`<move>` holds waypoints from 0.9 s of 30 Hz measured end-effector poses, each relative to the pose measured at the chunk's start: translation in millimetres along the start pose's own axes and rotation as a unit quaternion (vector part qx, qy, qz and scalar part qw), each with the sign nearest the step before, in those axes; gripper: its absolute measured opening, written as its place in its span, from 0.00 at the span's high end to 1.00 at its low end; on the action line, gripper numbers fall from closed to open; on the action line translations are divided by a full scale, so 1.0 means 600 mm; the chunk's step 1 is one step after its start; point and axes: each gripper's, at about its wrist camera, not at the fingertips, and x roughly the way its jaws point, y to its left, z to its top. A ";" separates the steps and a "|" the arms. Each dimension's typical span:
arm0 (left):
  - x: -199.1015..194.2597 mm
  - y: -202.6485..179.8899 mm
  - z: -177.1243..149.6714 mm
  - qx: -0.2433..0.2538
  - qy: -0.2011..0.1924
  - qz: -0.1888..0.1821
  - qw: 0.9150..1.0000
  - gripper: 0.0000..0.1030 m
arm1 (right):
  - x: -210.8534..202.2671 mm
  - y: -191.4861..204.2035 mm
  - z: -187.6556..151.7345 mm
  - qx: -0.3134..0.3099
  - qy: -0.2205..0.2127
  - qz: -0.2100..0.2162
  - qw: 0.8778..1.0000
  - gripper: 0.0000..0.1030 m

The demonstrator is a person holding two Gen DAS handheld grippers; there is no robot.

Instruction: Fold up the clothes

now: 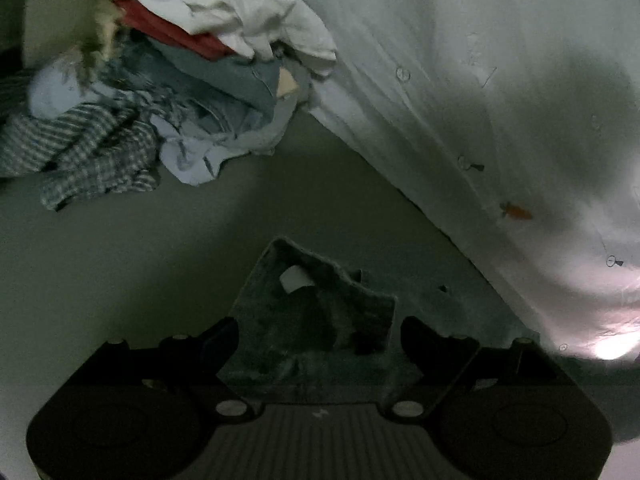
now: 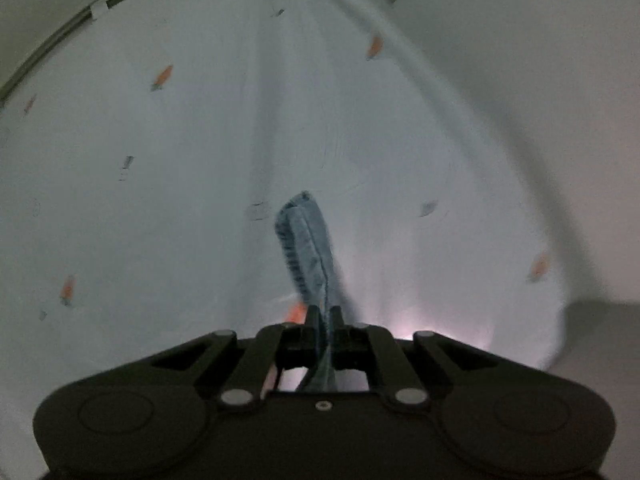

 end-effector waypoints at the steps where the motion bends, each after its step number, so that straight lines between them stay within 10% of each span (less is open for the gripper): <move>1: -0.009 -0.001 -0.011 0.007 0.000 0.006 1.000 0.14 | -0.024 -0.029 -0.006 0.008 0.006 -0.018 1.000 0.96; 4: -0.033 -0.002 -0.049 0.018 0.003 0.018 1.000 0.14 | -0.084 -0.132 -0.050 0.034 0.040 -0.110 0.993 0.96; 10: -0.059 -0.005 -0.108 0.040 0.010 0.034 0.999 0.14 | -0.144 -0.312 -0.177 -0.015 0.185 -0.290 0.939 0.96; 23: -0.079 -0.001 -0.156 0.055 0.013 0.112 0.992 0.14 | -0.226 -0.435 -0.249 0.082 0.257 -0.335 0.903 0.93; 27: -0.095 0.040 -0.165 0.025 0.012 0.136 0.990 0.14 | -0.217 -0.458 -0.276 0.106 0.274 -0.342 0.892 0.77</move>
